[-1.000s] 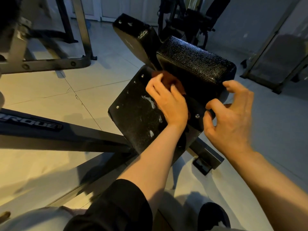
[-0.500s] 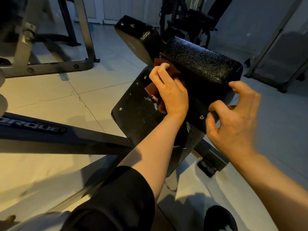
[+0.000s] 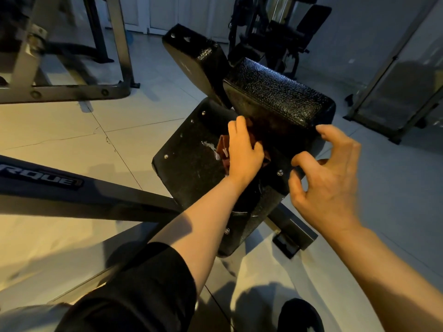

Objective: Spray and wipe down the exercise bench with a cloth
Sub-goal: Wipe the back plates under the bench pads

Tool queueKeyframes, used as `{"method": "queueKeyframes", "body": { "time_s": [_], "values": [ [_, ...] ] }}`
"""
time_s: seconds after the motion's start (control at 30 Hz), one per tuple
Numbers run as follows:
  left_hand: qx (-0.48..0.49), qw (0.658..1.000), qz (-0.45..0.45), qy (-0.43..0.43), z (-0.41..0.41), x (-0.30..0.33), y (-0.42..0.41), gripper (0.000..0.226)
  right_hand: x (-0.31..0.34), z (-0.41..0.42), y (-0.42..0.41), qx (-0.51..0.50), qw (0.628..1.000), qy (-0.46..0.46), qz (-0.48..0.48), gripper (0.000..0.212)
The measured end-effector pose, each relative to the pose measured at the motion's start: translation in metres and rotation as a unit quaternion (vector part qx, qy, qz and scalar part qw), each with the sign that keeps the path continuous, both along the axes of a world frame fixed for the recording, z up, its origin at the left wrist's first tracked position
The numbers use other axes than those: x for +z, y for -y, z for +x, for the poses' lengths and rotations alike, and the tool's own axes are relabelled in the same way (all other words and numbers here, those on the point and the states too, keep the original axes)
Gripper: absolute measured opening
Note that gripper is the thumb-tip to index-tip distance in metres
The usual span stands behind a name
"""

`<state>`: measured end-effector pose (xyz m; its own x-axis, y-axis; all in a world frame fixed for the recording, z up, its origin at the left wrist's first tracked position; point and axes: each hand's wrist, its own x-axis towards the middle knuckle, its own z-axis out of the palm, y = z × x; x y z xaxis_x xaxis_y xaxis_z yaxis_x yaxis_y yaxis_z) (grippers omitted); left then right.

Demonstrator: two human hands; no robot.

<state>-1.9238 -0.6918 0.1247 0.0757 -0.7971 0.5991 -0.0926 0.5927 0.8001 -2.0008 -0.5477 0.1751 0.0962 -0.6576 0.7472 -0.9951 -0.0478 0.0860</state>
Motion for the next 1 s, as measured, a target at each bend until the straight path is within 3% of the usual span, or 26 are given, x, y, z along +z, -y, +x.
{"method": "queueKeyframes", "body": {
  "time_s": [0.2, 0.37, 0.53, 0.67, 0.77, 0.9, 1.0],
  "values": [
    [0.126, 0.978, -0.076, -0.15, -0.01, 0.027, -0.029, 0.034, 0.01, -0.01, -0.003, 0.011, 0.999, -0.015, 0.041, 0.013],
    [-0.018, 0.995, -0.084, -0.042, -0.01, 0.001, -0.057, 0.034, 0.01, -0.007, -0.009, 0.016, 0.998, -0.006, 0.055, 0.013],
    [0.042, 0.985, -0.149, -0.079, -0.008, 0.02, -0.058, 0.036, 0.01, -0.006, -0.011, 0.009, 0.998, -0.014, 0.056, 0.012],
    [-0.128, 0.981, -0.095, 0.113, 0.012, 0.009, -0.063, 0.035, 0.004, -0.002, -0.013, 0.017, 0.999, -0.002, 0.038, 0.008],
    [-0.127, 0.982, -0.076, 0.121, 0.023, 0.0, -0.076, 0.036, -0.006, 0.004, -0.017, 0.062, 0.998, 0.022, -0.005, 0.01],
    [-0.088, 0.987, -0.054, 0.124, 0.046, 0.016, -0.076, 0.047, -0.013, 0.022, -0.017, 0.063, 0.983, 0.172, 0.03, 0.016],
    [-0.107, 0.984, -0.05, 0.131, 0.063, 0.034, -0.076, 0.041, -0.008, 0.036, -0.014, 0.087, 0.93, 0.352, 0.061, 0.023]
  ]
}}
